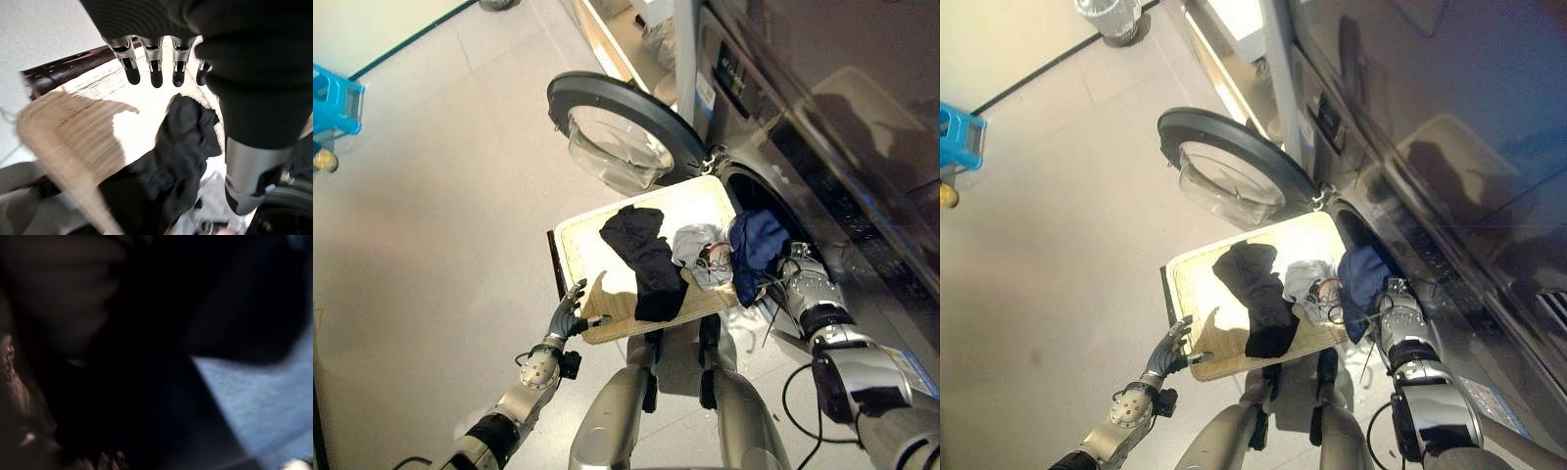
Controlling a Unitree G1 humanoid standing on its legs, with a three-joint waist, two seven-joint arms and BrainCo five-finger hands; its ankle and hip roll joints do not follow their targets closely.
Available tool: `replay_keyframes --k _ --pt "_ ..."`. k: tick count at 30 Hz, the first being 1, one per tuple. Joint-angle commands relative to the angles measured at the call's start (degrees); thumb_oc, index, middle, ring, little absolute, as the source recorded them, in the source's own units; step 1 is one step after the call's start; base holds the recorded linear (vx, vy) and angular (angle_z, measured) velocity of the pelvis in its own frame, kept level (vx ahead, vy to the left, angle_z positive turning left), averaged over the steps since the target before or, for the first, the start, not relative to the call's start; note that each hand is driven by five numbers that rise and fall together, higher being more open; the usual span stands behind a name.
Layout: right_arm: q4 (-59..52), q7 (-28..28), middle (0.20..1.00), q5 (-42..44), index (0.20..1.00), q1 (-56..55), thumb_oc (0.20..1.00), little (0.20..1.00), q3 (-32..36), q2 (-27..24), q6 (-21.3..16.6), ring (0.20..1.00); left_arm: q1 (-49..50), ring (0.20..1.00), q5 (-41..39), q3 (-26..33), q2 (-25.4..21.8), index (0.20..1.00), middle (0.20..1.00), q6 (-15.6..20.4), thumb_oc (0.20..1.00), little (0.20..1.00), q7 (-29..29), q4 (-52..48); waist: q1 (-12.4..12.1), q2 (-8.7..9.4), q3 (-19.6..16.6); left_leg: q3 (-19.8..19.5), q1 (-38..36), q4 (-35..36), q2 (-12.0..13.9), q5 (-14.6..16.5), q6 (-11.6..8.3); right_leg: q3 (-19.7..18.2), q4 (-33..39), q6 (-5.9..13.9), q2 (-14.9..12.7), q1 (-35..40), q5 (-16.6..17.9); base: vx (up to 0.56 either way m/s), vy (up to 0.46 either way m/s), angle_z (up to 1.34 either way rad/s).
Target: Put the clothes into the washing machine.
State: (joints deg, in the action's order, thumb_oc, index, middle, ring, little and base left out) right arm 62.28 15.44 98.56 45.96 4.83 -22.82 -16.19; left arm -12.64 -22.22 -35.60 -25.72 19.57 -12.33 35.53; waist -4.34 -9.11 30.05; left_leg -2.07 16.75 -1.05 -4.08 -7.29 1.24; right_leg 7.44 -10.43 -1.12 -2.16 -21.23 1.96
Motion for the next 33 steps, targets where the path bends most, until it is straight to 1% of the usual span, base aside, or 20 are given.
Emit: replay_keyframes --k 1,2,3,6,9,10,11,13,16,17,19,21,22,24,26,28,29,31,32,33 --pt "-2.6 0.3 0.200 9.2 0.200 4.9 0.200 0.200 5.9 -18.5 -15.8 0.200 2.2 1.000 -2.7 -0.2 -1.8 1.000 1.000 2.5 1.000 1.000 0.7 -4.7 0.4 -3.20 -0.3 0.3 6.4 -5.6 -1.2 -0.7 -0.12 -1.0 -8.4 0.96 -1.0 -2.8 -2.7 0.01 -0.107 0.19" --pt "-2.5 -1.4 0.200 12.7 0.200 5.7 0.200 0.200 6.6 -19.9 -18.6 0.200 2.5 1.000 -3.3 -0.8 -2.8 1.000 1.000 2.1 1.000 1.000 1.3 -6.0 0.2 -3.49 -0.3 0.2 7.3 -5.8 -1.2 -0.9 -0.08 -0.9 -9.2 0.83 -0.8 -3.7 -3.0 0.02 -0.157 0.16" --pt "-4.6 -1.7 0.200 14.4 0.200 7.3 0.200 0.200 8.2 -21.4 -23.7 0.200 3.1 1.000 -3.7 -1.6 -4.4 1.000 1.000 1.9 1.000 1.000 2.1 -7.4 0.1 -3.91 -0.3 0.0 8.8 -6.4 -1.4 -1.0 -0.04 -0.6 -10.6 0.59 -0.6 -5.3 -3.6 0.03 -0.173 0.11" --pt "-9.8 -0.6 0.200 14.4 0.200 8.8 0.200 0.200 9.5 -22.4 -30.7 0.200 3.8 1.000 -4.1 -2.7 -6.0 1.000 1.000 1.9 1.000 1.000 4.1 -9.2 0.0 -4.70 -0.3 -0.4 11.4 -7.9 -1.7 -1.3 0.01 -0.4 -14.0 0.24 -0.4 -8.4 -4.6 0.02 -0.133 0.30" --pt "-12.2 1.2 0.200 14.4 0.200 10.1 0.200 0.200 9.3 -22.4 -33.7 0.200 3.8 1.000 -4.3 -3.7 -6.2 1.000 1.000 2.0 1.000 1.000 4.9 -9.7 0.2 -5.20 -0.3 -0.6 13.2 -9.2 -2.2 -1.4 0.02 -0.7 -16.2 0.00 -0.3 -10.5 -5.3 0.01 -0.072 0.23" --pt "-13.2 2.7 0.316 14.4 0.316 11.3 0.316 0.316 9.0 -22.2 -34.6 0.316 3.7 1.000 -4.5 -4.4 -6.3 1.000 1.000 2.2 1.000 1.000 5.4 -9.8 0.2 -5.44 -0.3 -0.8 14.0 -9.9 -2.4 -1.4 0.06 -1.0 -17.2 -0.18 -0.1 -11.5 -5.7 0.03 -0.093 -0.12" --pt "-13.9 2.8 0.784 14.4 0.784 12.2 0.784 0.784 8.8 -21.8 -34.1 0.784 3.6 1.000 -4.2 -5.1 -6.4 1.000 1.000 2.4 1.000 1.000 5.5 -9.9 0.2 -5.49 -0.3 -1.0 14.5 -10.6 -2.8 -0.9 0.05 -1.4 -18.3 -0.21 -0.1 -12.1 -6.5 0.01 -0.079 -0.15" --pt "-15.3 1.2 1.000 14.4 1.000 13.2 1.000 1.000 8.9 -21.0 -32.6 1.000 3.4 1.000 -4.1 -5.6 -6.4 1.000 1.000 2.4 1.000 1.000 5.5 -10.2 0.2 -5.73 -0.3 -1.2 15.4 -11.2 -2.9 -1.2 0.09 -1.5 -19.1 -0.42 0.0 -13.0 -6.5 -0.01 -0.065 -0.13" --pt "-19.3 -2.8 1.000 14.4 1.000 14.1 1.000 1.000 9.5 -18.0 -31.0 1.000 3.0 1.000 -3.9 -6.5 -6.4 1.000 1.000 2.0 1.000 1.000 5.5 -10.6 0.2 -6.01 -0.3 -1.5 16.3 -11.7 -3.0 -1.3 0.16 -2.0 -20.1 -0.60 0.4 -14.1 -7.0 0.01 -0.068 -0.03" --pt "-22.4 -6.9 1.000 14.4 1.000 14.4 1.000 1.000 9.1 -14.1 -28.3 1.000 2.5 1.000 -3.3 -7.2 -6.3 1.000 1.000 1.6 1.000 1.000 6.1 -10.4 0.1 -6.21 -0.3 -1.6 16.8 -11.9 -3.0 -1.3 0.23 -2.4 -20.8 -0.71 0.8 -14.8 -7.3 -0.02 -0.056 -0.12" --pt "-22.2 -8.6 1.000 14.4 1.000 14.6 1.000 1.000 7.0 -11.7 -25.5 1.000 2.2 1.000 -2.7 -8.0 -6.2 1.000 1.000 1.8 1.000 1.000 5.9 -10.1 0.2 -6.41 -0.3 -1.7 17.1 -12.2 -3.1 -1.4 0.22 -2.8 -21.2 -0.78 1.2 -15.5 -7.3 0.00 -0.016 -0.09" --pt "-21.1 -8.4 1.000 14.4 1.000 15.1 1.000 1.000 5.7 -11.4 -24.8 1.000 2.1 1.000 -3.0 -8.3 -6.0 1.000 1.000 1.8 1.000 1.000 5.9 -10.1 0.2 -6.66 -0.3 -1.6 17.2 -12.1 -3.0 -1.7 0.22 -2.9 -21.2 -0.87 1.4 -15.8 -7.0 -0.01 0.038 -0.20" --pt "-16.3 -8.4 1.000 14.4 1.000 15.6 1.000 1.000 3.2 -12.1 -21.1 1.000 2.2 1.000 -3.2 -8.5 -5.5 1.000 1.000 2.2 1.000 1.000 5.9 -9.7 0.3 -6.95 -0.3 -1.2 17.3 -12.1 -3.1 -1.5 0.21 -3.2 -21.5 -0.86 1.5 -16.3 -7.2 0.02 0.045 -0.22" --pt "-9.3 -9.3 1.000 14.4 1.000 16.6 1.000 1.000 0.1 -14.1 -18.8 1.000 2.3 1.000 -3.3 -8.9 -4.9 1.000 1.000 2.3 1.000 1.000 5.5 -9.9 0.3 -7.29 -0.3 -0.9 17.4 -11.9 -3.1 -1.6 0.25 -3.3 -21.6 -1.02 1.7 -16.5 -7.2 -0.01 0.058 -0.12" --pt "-5.0 -6.2 1.000 6.1 1.000 17.4 1.000 1.000 -0.8 -15.0 -19.7 1.000 2.1 1.000 -3.4 -9.2 -4.2 1.000 1.000 2.3 1.000 1.000 5.1 -9.8 0.4 -7.61 -0.3 -0.6 17.4 -11.5 -3.0 -1.7 0.27 -3.3 -21.3 -1.06 1.7 -16.6 -7.0 -0.02 0.061 -0.07" --pt "-2.7 -3.0 1.000 0.5 1.000 17.8 1.000 1.000 -0.9 -15.3 -18.3 1.000 1.8 1.000 -3.5 -9.7 -4.1 1.000 1.000 2.2 1.000 1.000 4.6 -9.9 0.5 -7.61 -0.3 -0.5 17.1 -11.1 -3.2 -1.5 0.28 -3.4 -21.1 -0.99 1.7 -16.4 -7.3 0.00 0.044 -0.10" --pt "0.2 1.0 1.000 -8.1 1.000 18.7 1.000 1.000 -1.7 -16.4 -18.1 1.000 1.5 1.000 -3.9 -10.2 -4.0 1.000 1.000 1.9 1.000 1.000 4.0 -10.2 0.3 -7.80 -0.3 -0.3 17.2 -10.8 -3.2 -1.7 0.37 -3.4 -20.9 -1.02 1.7 -16.5 -7.0 -0.04 0.055 -0.13" --pt "2.2 5.2 1.000 -18.9 1.000 19.8 1.000 1.000 -2.7 -17.3 -15.3 1.000 1.2 1.000 -3.9 -10.4 -3.8 1.000 1.000 1.3 1.000 1.000 3.7 -10.6 0.2 -7.96 -0.3 -0.2 17.3 -10.6 -3.3 -1.8 0.46 -3.3 -20.8 -0.97 1.6 -16.7 -7.0 -0.04 0.054 -0.04" --pt "4.2 9.1 1.000 -28.2 1.000 21.2 1.000 1.000 -4.6 -18.0 -13.0 1.000 0.7 1.000 -4.0 -10.5 -3.8 1.000 1.000 0.8 1.000 1.000 3.5 -10.9 0.0 -8.13 -0.3 0.0 17.5 -10.2 -3.1 -2.0 0.55 -3.3 -20.7 -0.94 1.7 -17.0 -6.7 -0.06 0.048 0.03" --pt "4.4 9.8 1.000 -29.6 1.000 21.3 1.000 1.000 -4.9 -18.2 -12.3 1.000 0.7 1.000 -4.1 -10.5 -3.8 1.000 1.000 0.8 1.000 1.000 3.5 -10.9 -0.1 -8.23 -0.3 0.0 17.8 -10.1 -3.0 -2.5 0.59 -3.3 -20.5 -0.96 1.8 -17.3 -6.1 -0.06 0.059 0.02"
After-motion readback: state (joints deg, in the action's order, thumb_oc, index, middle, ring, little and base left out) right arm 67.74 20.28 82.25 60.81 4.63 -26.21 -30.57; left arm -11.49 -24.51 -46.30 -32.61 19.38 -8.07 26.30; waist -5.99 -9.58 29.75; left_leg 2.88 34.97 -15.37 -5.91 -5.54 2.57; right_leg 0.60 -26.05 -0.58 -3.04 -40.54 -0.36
